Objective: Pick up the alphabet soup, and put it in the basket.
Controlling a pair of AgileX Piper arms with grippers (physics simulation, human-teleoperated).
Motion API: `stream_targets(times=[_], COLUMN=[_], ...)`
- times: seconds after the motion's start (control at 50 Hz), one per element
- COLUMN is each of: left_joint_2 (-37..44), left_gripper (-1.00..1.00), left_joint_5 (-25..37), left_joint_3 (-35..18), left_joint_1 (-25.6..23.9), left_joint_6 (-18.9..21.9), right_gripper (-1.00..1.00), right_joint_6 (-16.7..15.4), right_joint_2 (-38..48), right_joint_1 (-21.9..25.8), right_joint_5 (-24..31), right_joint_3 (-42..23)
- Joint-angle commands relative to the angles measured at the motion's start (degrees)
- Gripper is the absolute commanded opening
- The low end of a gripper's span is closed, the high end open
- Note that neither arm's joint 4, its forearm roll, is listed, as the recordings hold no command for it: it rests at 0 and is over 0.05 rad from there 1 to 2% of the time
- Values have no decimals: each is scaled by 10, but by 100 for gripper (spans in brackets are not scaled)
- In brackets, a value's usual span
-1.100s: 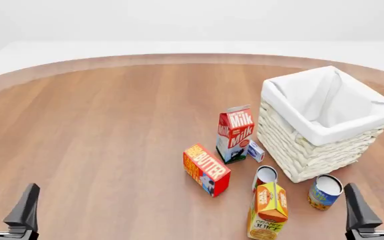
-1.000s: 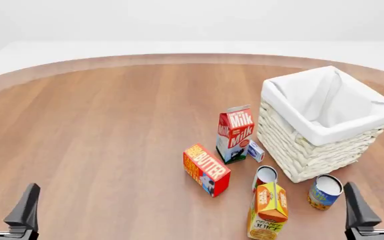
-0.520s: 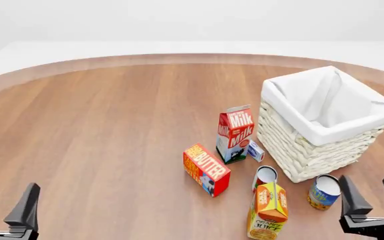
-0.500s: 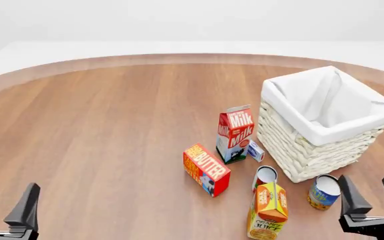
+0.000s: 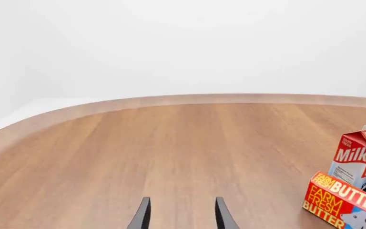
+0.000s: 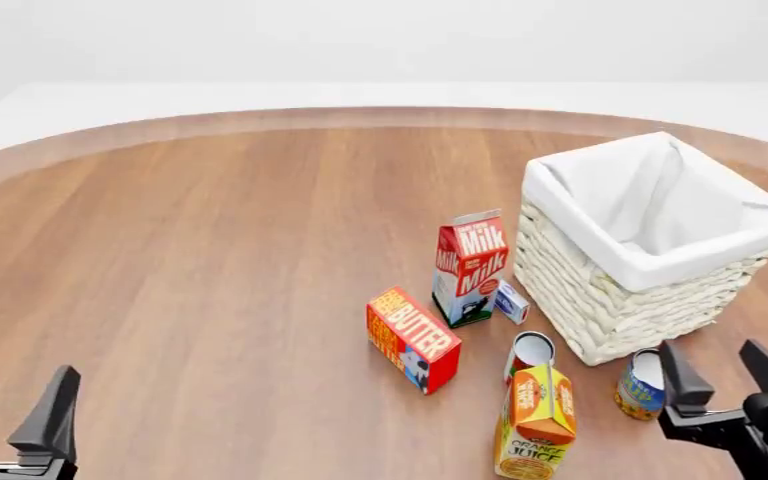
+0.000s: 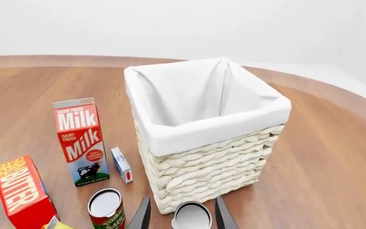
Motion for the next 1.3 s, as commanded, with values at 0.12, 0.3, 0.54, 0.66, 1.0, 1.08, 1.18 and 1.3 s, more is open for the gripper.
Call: stream_targets(times=[0.12, 0.3, 0.54, 0.66, 1.0, 1.08, 1.18, 1.3], left_joint_2=[0, 0, 0, 0, 0, 0, 0, 0], left_gripper=[100, 100, 100, 100, 100, 100, 100, 100], left_joint_5=[0, 0, 0, 0, 0, 0, 0, 0], left_joint_3=[0, 0, 0, 0, 0, 0, 0, 0], left_joint_1=[0, 0, 0, 0, 0, 0, 0, 0], left_joint_6=[0, 0, 0, 0, 0, 0, 0, 0], right_gripper=[100, 100, 100, 100, 100, 100, 100, 100], right_joint_6=[0, 1, 0, 1, 5, 6, 6, 6], right_joint_2=[72, 106, 109, 114, 204, 235, 260, 271], right_joint_1=[-5, -8, -16, -18, -17, -18, -17, -18], right_joint_5=[-44, -63, -55, -52, -117, -142, -162, -170], right_joint_3=[1, 1, 1, 1, 1, 1, 1, 1])
